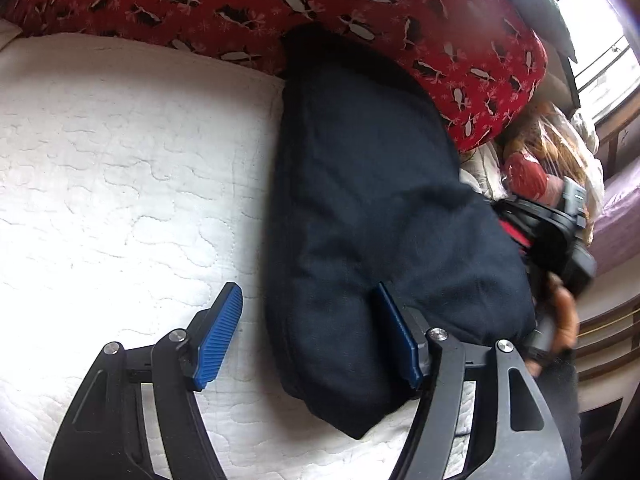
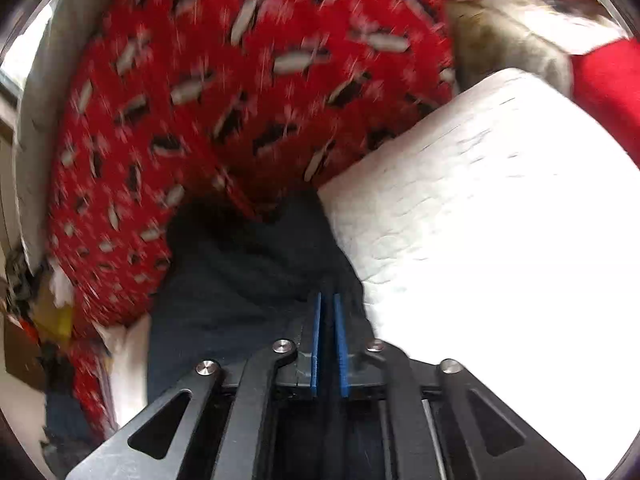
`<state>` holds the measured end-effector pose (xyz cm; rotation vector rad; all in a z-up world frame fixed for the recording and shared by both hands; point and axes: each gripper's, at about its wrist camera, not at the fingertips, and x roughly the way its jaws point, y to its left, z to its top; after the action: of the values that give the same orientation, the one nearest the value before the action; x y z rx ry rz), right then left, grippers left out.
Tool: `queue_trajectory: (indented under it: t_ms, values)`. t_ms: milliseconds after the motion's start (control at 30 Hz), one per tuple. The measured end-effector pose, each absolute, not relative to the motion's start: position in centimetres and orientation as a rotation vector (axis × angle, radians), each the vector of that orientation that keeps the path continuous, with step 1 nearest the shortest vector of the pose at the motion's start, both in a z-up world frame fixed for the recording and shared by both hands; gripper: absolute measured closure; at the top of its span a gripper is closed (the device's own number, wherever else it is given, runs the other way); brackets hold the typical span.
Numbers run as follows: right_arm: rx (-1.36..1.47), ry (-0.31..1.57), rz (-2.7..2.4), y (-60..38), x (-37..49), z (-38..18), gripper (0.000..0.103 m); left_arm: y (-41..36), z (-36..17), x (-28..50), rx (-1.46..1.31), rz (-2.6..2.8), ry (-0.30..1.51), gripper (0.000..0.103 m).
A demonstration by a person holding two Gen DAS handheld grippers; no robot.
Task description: Fold large clothes
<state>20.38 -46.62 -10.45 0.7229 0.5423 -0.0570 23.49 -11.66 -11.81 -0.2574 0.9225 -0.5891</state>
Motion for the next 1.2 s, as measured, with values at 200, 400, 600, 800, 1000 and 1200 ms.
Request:
queue_trajectory:
  t_ms: [200, 400, 600, 800, 1000, 1200]
  values:
    - [0.684, 0.552, 0.171, -43.4, 15.2, -10.2, 0.032, -12.6, -11.8, 22.9, -0.261, -0.587, 0.938, 0.035]
    - [0.455, 0.542, 0.147, -40.9, 12.9, -12.2, 0.101, -13.2, -11.2, 21.2, -0.185, -0.565, 0.905, 0.033]
    - [0.541, 0.572, 0.087, -42.0, 14.0, -14.7, 0.102, -14.3, -11.1, 20.5, -0.119, -0.523, 0.899, 0.032]
    - [0.598, 0.583, 0.149, -42.1, 11.4, -13.9, 0.085, -14.6, -11.3, 20.3, -0.102, -0.512, 0.907, 0.032]
    - [0.634, 0.549, 0.26, -41.4, 9.9, -14.4, 0.101, -15.0, -11.3, 19.9, -0.093, -0.519, 0.914, 0.032]
    - [0.645, 0.462, 0.185, -42.6, 8.9, -14.3, 0.103, -15.0, -11.3, 19.9, -0.103, -0.545, 0.915, 0.031]
